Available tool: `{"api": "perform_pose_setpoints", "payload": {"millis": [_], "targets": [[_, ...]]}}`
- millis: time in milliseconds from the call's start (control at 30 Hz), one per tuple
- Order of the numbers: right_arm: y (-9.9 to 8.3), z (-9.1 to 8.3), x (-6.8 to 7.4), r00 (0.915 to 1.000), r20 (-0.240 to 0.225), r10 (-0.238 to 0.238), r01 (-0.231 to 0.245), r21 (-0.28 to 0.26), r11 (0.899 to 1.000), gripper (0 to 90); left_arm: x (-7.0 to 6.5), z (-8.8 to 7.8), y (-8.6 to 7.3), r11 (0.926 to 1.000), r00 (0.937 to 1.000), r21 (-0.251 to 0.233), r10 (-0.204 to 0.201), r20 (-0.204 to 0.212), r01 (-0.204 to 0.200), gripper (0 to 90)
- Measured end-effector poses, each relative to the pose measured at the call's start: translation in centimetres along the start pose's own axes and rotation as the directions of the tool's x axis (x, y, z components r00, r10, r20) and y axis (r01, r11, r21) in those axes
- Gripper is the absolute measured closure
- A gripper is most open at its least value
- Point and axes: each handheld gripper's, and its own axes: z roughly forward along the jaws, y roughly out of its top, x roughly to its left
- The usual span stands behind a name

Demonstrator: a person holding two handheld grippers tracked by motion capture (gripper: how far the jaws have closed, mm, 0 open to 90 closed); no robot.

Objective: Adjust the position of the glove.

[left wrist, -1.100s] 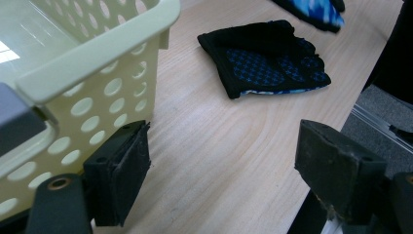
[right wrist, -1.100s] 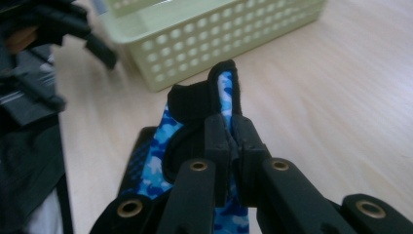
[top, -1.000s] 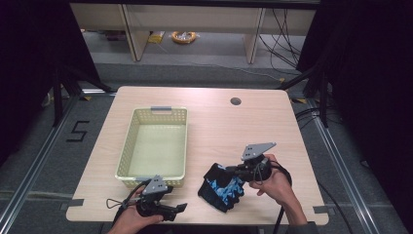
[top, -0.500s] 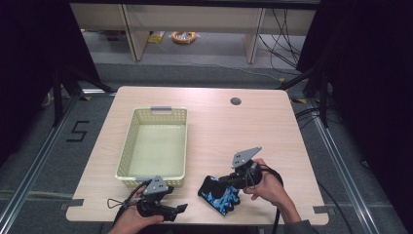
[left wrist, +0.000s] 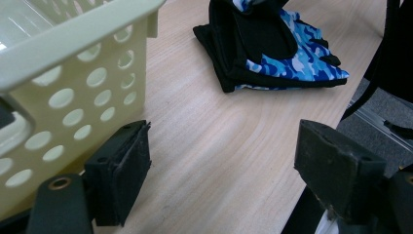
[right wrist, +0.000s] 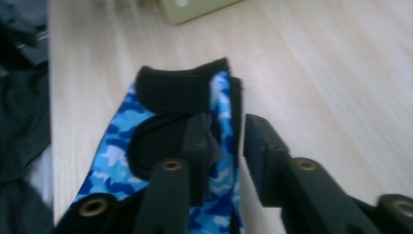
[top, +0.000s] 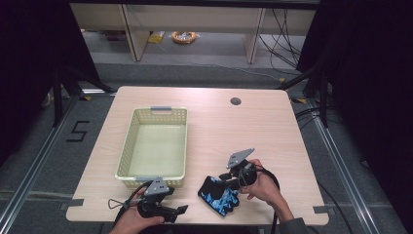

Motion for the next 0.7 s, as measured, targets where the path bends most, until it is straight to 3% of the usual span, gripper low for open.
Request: {"api": "perform_pose_setpoints", "payload": {"millis": [33,67,100,133,167,200,233,300,333,367,433,467,500,533,567,600,633,667,700], "targets": [[0.0,-0.3,0.1,0.9994,0.023,0.024,-0.024,0.0,1.0,62.2,-0.1,0.0,0.0,1.0,1.0,0.0,-0.006,0.001,0.006,20.5],[-0.2,-1.3,0.8,0.9881,0.097,0.119,-0.115,-0.046,0.992,57.2,0.0,0.0,0.0,0.9999,1.0,0.01,-0.004,-0.008,0.004,20.8],[-0.2,-1.3,0.8,0.9881,0.097,0.119,-0.115,-0.046,0.992,57.2,-0.2,0.0,0.0,1.0,1.0,-0.007,-0.006,0.003,0.006,20.8],[-0.8,-2.7,1.9,0.9661,0.145,0.214,-0.201,-0.101,0.974,55.6,-0.3,-0.1,0.0,1.0,0.9999,-0.008,-0.004,0.01,0.004,20.8],[-0.8,-2.7,1.9,0.9661,0.145,0.214,-0.201,-0.101,0.974,55.6,-0.3,-0.1,0.0,1.0,0.9999,-0.008,-0.004,0.01,0.004,20.9],[-1.0,-3.1,2.5,0.9517,0.178,0.25,-0.236,-0.095,0.967,54.2,-0.3,-0.1,0.1,1.0,1.0,-0.006,-0.003,0.004,0.003,20.9],[-1.5,-3.4,3.1,0.9324,0.237,0.273,-0.253,-0.112,0.961,52.9,-0.2,-0.1,0.1,0.9997,0.9997,0.002,0.024,0.0,-0.024,21.0],[-2.5,-4.0,4.1,0.8986,0.268,0.347,-0.323,-0.13,0.937,51.7,-0.4,-0.1,0.1,0.9999,0.9999,-0.015,0.003,0.012,-0.003,21.1],[-3.1,-4.0,4.4,0.8869,0.279,0.369,-0.332,-0.17,0.928,51.7,-0.4,-0.1,0.1,0.9999,0.9999,-0.013,0.002,0.013,-0.002,21.0],[-3.6,-4.1,4.7,0.8749,0.288,0.39,-0.351,-0.179,0.919,51.6,-0.4,-0.2,0.1,0.9999,0.9999,-0.01,0.007,0.011,-0.007,21.0],[-4.3,-4.1,5.5,0.8487,0.276,0.451,-0.416,-0.18,0.892,51.0,-0.3,-0.3,0.2,0.9998,0.9997,0.005,0.02,0.011,-0.02,21.0],[-4.7,-3.9,5.9,0.8483,0.29,0.443,-0.407,-0.179,0.896,50.3,-0.2,-0.3,0.2,0.9996,0.9996,0.008,0.028,0.007,-0.028,21.0],[-4.9,-3.5,6.5,0.8348,0.288,0.469,-0.434,-0.181,0.883,48.9,-0.3,-0.3,0.2,0.9997,0.9997,0.006,0.025,0.008,-0.025,21.0],[-5.0,-3.3,6.8,0.8282,0.288,0.48,-0.445,-0.183,0.877,48.1,-0.4,-0.2,0.1,0.9999,0.9999,-0.014,0.004,0.013,-0.004,21.0],[-5.1,-3.0,7.0,0.8359,0.283,0.47,-0.437,-0.175,0.882,47.2,-0.4,-0.2,0.1,0.9999,0.9999,-0.013,0.004,0.012,-0.004,21.0],[-5.2,-2.6,7.1,0.8303,0.294,0.474,-0.431,-0.201,0.88,46.3,-0.4,-0.2,0.1,0.9999,0.9999,-0.004,0.011,0.009,-0.011,21.0],[-5.2,-2.4,7.3,0.8271,0.287,0.483,-0.458,-0.155,0.876,45.1,-0.3,-0.2,0.1,0.9998,0.9998,0.002,0.021,0.004,-0.021,21.0],[-5.3,-2.1,7.2,0.8322,0.292,0.472,-0.449,-0.144,0.882,44.8,-0.4,-0.2,0.1,0.9999,0.9999,-0.001,0.01,0.01,-0.01,21.0],[-5.3,-1.7,7.2,0.8256,0.307,0.473,-0.45,-0.149,0.881,45.0,-0.5,-0.1,0.1,0.9999,0.9999,-0.013,-0.001,0.013,0.001,21.0]]}}
